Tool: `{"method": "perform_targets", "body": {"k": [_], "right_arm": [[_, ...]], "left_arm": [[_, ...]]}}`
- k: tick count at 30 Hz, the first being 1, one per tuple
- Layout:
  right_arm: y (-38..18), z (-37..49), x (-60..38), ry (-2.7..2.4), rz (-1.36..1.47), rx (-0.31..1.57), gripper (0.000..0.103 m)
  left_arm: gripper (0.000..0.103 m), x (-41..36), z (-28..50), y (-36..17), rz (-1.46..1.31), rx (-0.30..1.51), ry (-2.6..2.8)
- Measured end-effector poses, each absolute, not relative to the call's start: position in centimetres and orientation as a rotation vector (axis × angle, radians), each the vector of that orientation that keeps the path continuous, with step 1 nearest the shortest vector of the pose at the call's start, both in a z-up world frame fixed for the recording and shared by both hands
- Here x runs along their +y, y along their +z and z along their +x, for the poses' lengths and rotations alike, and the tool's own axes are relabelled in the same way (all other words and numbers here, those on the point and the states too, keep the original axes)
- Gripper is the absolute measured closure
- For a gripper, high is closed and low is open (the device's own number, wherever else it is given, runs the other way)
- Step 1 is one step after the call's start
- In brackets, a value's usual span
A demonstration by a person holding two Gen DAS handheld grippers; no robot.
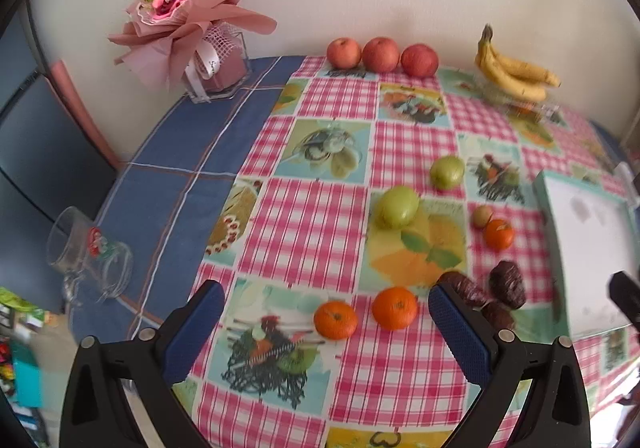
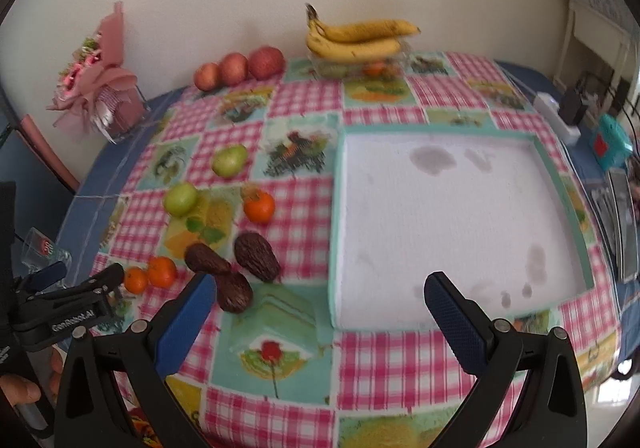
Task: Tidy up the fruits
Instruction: 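Grasp an orange with the left tool while the right tool grasps a brown date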
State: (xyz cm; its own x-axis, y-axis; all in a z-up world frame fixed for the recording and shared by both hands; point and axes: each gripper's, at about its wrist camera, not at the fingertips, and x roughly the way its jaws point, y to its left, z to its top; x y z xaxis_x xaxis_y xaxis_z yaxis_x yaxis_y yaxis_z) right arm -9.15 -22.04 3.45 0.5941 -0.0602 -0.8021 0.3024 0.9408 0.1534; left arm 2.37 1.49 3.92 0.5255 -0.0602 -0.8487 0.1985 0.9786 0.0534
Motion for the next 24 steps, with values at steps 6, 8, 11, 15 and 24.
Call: {"method": "perform_targets", "body": {"k": [6, 8, 11, 15, 24], "right_arm": [[4.5, -6.5, -20.6, -0.186, 0.245, 0.905, 0.000], [4.8, -5.7, -20.1, -0.161, 0.236, 0.899, 0.000], [5.6, -4.9, -19.4, -0.145, 0.203, 0.876, 0.000], [6.1, -3.8, -19.2, -0.136, 0.211, 0.866, 0.000], [3.9, -1.9, -18.8, -0.119, 0.181, 0.923, 0.013]], "left_arm": [[0.000, 4.3, 4.6, 5.3, 0.044, 1.000, -0.223], [0.000, 5.0, 5.3, 5.5, 0.006, 1.008, -0.251], [0.000, 5.4, 5.8, 5.5, 0.002, 0.999, -0.297], [0.000, 4.7, 6.1, 4.2, 0.055, 1.065, -0.342], [0.011, 4.6, 6.0, -1.8, 0.005, 1.218, -0.287]]}}
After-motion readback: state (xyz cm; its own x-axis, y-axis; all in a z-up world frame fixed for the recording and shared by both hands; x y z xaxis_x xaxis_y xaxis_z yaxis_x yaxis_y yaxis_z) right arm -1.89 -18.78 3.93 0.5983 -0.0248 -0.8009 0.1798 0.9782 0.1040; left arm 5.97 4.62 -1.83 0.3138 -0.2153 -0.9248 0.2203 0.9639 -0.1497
